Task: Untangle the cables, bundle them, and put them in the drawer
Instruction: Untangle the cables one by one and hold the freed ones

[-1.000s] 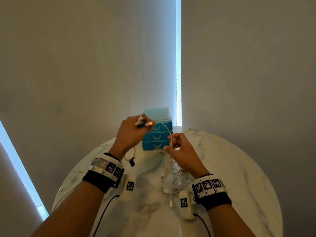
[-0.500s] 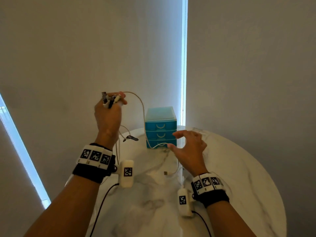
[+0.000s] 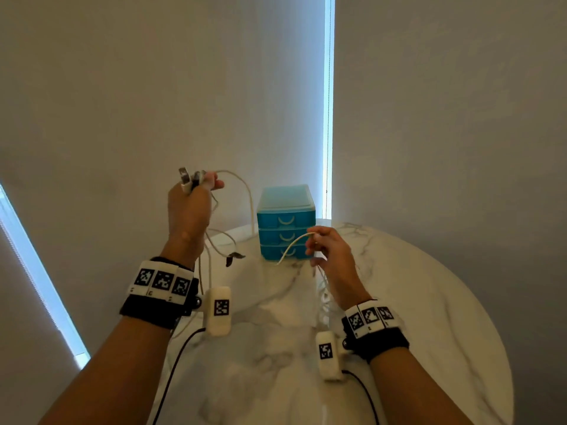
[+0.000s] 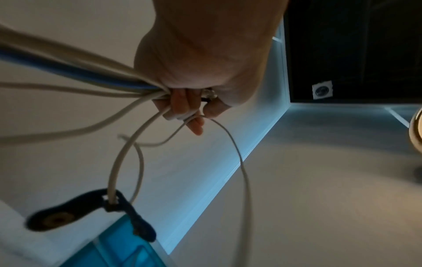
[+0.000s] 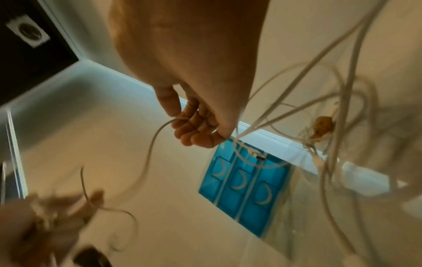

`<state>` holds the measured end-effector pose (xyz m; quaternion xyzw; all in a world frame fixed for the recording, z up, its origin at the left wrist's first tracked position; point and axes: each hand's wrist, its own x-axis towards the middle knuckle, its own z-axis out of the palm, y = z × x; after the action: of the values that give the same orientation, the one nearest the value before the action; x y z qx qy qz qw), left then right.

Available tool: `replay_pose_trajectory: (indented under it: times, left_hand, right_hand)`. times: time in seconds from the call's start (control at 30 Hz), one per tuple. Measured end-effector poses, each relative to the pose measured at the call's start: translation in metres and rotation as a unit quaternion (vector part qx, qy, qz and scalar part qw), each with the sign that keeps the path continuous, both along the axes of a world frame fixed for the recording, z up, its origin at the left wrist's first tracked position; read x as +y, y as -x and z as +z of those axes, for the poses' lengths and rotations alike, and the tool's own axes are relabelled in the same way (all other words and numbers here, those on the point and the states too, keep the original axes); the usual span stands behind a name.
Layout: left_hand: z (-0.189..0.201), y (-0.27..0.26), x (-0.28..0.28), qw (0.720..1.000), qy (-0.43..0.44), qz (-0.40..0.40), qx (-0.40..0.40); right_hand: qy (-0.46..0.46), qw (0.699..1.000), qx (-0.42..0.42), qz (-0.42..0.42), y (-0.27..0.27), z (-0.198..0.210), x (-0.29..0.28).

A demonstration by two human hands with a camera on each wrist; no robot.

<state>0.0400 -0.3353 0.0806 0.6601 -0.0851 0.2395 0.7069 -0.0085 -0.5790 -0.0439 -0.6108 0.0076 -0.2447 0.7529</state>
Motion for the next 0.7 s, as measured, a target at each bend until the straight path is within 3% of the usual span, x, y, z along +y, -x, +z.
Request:
replay_pose_trajectory:
  times: [0.07, 0.2, 0.3, 0.43, 0.7]
  left_hand:
    - [-0.007, -0.004, 0.005, 0.999, -0.032, 0.039, 0.003]
    - [-0.007, 0.002, 0.003, 0.985, -0.121, 0.1, -0.072]
    - [-0.008, 0.017, -0.018, 0.959, -0.255, 0.019, -0.124]
    - [-0.036, 0.026, -0.049, 0.881, -0.449, -0.112, -0.096]
    - [-0.075, 0.018, -0.063, 0.846, -0.503, -0.163, -0.073]
  right_hand:
    - [-0.127, 0.99, -0.034, 0.047, 0.007, 0.011, -0.004]
    - [-0.13, 0.99, -0.034, 0.029, 0.006, 0.006, -0.011]
    - [-0.11, 0.992, -0.033, 0.043, 0.004, 0.001, -0.002]
    - [-0.078, 0.993, -0.064, 0.057, 0.009, 0.003, 0.008]
    - [-0.126, 0.985, -0.088, 0.081, 0.015, 0.013, 0.002]
